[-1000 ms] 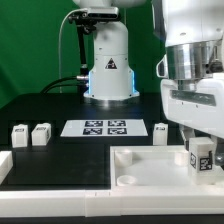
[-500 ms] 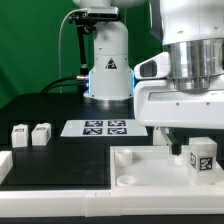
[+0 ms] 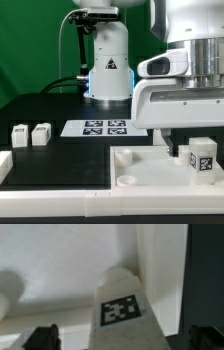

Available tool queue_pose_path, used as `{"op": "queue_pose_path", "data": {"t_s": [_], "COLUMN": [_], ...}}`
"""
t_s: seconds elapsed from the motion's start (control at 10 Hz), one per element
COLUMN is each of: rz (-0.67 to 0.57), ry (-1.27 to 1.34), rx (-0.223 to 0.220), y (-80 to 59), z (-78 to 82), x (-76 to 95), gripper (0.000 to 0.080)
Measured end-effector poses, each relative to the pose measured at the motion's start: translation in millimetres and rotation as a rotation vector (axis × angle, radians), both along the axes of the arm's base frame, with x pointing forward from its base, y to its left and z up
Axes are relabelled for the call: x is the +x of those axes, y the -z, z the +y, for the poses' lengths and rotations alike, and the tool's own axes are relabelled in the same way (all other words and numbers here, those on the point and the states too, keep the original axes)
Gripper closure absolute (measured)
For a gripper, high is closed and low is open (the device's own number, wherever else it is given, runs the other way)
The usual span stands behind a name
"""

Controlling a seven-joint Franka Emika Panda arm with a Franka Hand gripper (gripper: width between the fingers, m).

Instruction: Assemble one leg

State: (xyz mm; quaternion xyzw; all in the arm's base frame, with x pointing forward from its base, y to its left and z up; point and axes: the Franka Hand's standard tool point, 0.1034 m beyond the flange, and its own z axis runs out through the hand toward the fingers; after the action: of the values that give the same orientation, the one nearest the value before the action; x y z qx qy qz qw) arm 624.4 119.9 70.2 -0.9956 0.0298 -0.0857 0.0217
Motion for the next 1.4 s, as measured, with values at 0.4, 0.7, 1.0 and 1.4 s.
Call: {"op": "queue_pose_path", "data": {"t_s": [0.4,0.7,1.0,1.4], "rz": [-0.005,-0.005,-0.005,-0.002], "ry": [-0.002,-0.002,0.051,0.619], "rx": [-0.005,-0.005,0.006,0.105], "y": [-1.8,-1.5,-1.6,-1.9], "z": [1.7,1.5,1.4,-1.3], "x": [-0.2,-0.2,0.0,-2.0], "gripper": [0.0377,0.0510,0.0510,0.0509]}}
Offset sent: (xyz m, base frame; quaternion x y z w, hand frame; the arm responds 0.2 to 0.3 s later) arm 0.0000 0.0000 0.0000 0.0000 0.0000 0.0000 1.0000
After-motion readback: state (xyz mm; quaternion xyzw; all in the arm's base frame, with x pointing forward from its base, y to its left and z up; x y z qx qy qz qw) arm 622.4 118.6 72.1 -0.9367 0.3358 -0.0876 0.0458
